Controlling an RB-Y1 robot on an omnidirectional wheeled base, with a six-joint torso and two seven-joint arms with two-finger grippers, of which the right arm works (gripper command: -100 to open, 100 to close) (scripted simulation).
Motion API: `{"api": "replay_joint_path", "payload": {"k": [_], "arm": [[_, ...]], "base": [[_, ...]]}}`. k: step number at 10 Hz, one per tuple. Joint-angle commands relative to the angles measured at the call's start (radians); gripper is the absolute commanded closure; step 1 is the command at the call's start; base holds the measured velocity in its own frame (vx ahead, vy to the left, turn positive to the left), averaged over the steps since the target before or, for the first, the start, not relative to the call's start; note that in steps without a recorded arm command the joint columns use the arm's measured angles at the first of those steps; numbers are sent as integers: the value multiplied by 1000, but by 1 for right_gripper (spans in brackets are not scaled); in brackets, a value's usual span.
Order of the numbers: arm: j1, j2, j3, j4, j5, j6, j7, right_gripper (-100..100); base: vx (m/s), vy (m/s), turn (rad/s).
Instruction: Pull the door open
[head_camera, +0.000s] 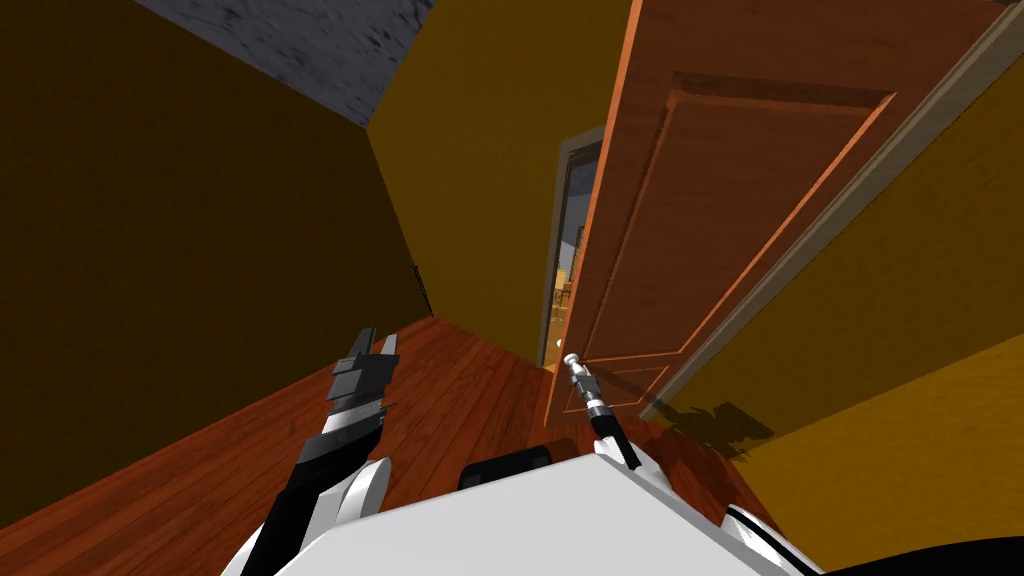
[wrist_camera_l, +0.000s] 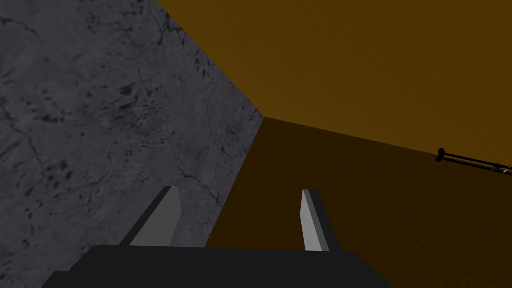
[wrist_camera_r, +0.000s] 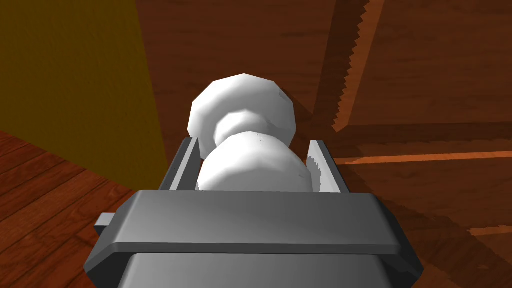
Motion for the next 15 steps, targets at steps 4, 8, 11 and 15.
{"api": "replay_joint_path", "payload": {"k": [4,8,11,15], "arm": [[14,-55,59,-2,28,-9,-88,100],[17,-84,80,-5,39,-15,-124,100],[44,-115,119,0,57,-59,-166,100],[74,-155,165,6,78,-118,-216,100]], "base": [[-171,-80,187],[-177,-48,109],[-190,-45,119],[-209,-66,118]]}}
